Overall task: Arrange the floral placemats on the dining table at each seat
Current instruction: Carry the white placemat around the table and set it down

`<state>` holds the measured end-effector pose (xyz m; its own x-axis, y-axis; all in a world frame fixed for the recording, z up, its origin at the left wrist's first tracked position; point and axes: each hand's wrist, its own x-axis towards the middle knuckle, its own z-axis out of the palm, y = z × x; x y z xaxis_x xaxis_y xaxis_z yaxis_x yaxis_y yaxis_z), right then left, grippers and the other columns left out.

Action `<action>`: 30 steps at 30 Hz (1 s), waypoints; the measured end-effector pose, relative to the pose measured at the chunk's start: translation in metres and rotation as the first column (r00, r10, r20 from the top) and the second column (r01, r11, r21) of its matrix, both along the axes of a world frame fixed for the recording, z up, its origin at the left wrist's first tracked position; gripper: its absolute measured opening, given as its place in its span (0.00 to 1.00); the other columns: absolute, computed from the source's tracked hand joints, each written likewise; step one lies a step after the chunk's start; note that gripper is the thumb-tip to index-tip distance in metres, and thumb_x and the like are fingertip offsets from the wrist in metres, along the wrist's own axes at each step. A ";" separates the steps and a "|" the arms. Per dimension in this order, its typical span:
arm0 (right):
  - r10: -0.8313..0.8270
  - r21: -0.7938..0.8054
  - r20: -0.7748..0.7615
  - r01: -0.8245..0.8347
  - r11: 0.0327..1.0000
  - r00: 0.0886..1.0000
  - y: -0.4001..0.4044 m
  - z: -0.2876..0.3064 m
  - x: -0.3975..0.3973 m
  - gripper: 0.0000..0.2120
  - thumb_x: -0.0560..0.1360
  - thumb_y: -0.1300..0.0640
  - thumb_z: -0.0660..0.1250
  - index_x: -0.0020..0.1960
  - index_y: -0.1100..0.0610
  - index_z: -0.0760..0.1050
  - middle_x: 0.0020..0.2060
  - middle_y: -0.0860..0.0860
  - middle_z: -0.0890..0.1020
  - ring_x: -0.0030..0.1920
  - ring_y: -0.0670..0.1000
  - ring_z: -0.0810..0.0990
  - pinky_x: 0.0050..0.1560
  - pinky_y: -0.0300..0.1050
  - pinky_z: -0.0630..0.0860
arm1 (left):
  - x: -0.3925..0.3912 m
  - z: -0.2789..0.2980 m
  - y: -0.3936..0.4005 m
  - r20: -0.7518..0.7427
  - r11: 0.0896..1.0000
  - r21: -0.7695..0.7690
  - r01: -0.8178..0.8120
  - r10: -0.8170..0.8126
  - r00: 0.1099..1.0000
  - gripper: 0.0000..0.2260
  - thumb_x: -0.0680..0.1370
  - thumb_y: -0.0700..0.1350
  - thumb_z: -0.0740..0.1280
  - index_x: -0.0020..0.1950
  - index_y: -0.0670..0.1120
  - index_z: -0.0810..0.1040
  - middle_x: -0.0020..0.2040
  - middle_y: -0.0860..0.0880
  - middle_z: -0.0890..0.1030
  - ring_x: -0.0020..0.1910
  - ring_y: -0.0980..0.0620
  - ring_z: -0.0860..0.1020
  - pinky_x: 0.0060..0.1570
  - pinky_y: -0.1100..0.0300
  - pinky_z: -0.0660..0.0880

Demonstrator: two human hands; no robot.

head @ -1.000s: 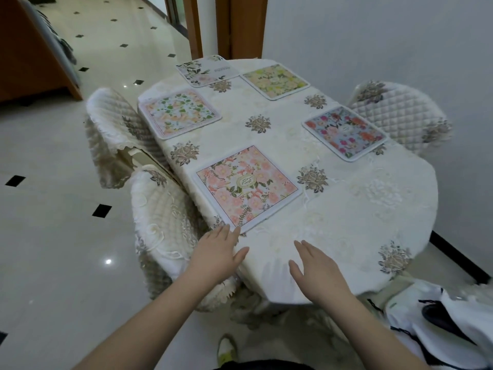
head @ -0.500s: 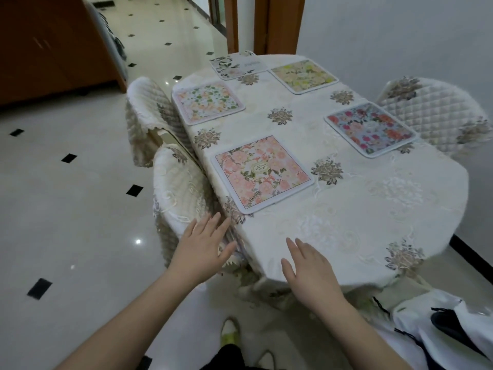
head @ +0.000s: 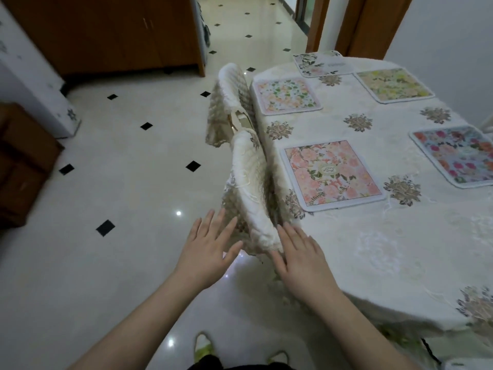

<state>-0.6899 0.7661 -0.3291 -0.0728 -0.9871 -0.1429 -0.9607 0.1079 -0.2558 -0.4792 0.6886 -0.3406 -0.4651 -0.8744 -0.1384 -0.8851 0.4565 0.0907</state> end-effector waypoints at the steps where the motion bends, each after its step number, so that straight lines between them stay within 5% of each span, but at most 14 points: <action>1: 0.035 -0.023 0.010 -0.035 0.999 0.999 -0.005 0.002 0.016 0.31 0.79 0.41 0.47 0.76 0.55 0.65 0.75 0.52 0.67 0.75 0.54 0.65 0.74 0.52 0.58 | 0.013 -0.001 0.001 -0.004 0.999 0.017 -0.027 0.027 1.000 0.46 0.68 0.71 0.19 0.82 0.56 0.46 0.83 0.51 0.44 0.81 0.49 0.39 0.75 0.52 0.34; 13: 0.279 -0.021 -0.088 -0.282 0.959 0.956 -0.082 0.000 0.194 0.30 0.79 0.41 0.48 0.75 0.53 0.66 0.74 0.51 0.69 0.74 0.53 0.66 0.74 0.47 0.55 | 0.201 0.002 -0.021 -0.120 0.953 0.074 -0.292 0.300 0.946 0.46 0.65 0.73 0.19 0.81 0.59 0.40 0.81 0.55 0.38 0.80 0.54 0.36 0.76 0.55 0.40; 17: 0.371 0.023 -0.045 -0.370 0.929 0.927 -0.107 0.004 0.249 0.37 0.74 0.37 0.33 0.80 0.50 0.49 0.79 0.49 0.53 0.79 0.50 0.49 0.76 0.47 0.43 | 0.257 0.004 -0.030 -0.064 0.926 0.050 -0.373 0.376 0.924 0.48 0.64 0.72 0.17 0.81 0.57 0.40 0.82 0.51 0.40 0.80 0.50 0.37 0.75 0.52 0.32; 22: 0.343 -0.039 -0.136 -0.351 0.936 0.930 -0.131 0.003 0.293 0.30 0.77 0.42 0.50 0.71 0.55 0.72 0.68 0.52 0.76 0.68 0.54 0.74 0.71 0.52 0.65 | 0.304 0.010 -0.043 -0.036 0.900 0.047 -0.433 0.434 0.900 0.50 0.62 0.71 0.15 0.81 0.56 0.40 0.83 0.49 0.46 0.81 0.49 0.41 0.75 0.51 0.31; 27: 0.377 -0.005 -0.167 -0.383 0.924 0.911 -0.153 0.000 0.308 0.31 0.78 0.42 0.50 0.71 0.58 0.72 0.69 0.52 0.76 0.70 0.53 0.73 0.69 0.50 0.55 | 0.327 0.013 -0.067 -0.057 0.895 0.028 -0.445 0.446 0.893 0.52 0.62 0.71 0.15 0.82 0.54 0.41 0.83 0.49 0.48 0.81 0.50 0.43 0.76 0.53 0.35; 30: 0.379 0.010 -0.123 -0.381 0.924 0.917 -0.173 -0.003 0.305 0.34 0.78 0.40 0.44 0.76 0.59 0.64 0.74 0.54 0.68 0.75 0.54 0.64 0.72 0.47 0.46 | 0.331 0.012 -0.087 -0.108 0.889 0.060 -0.454 0.458 0.883 0.46 0.67 0.73 0.25 0.82 0.54 0.44 0.83 0.51 0.49 0.81 0.51 0.45 0.78 0.54 0.42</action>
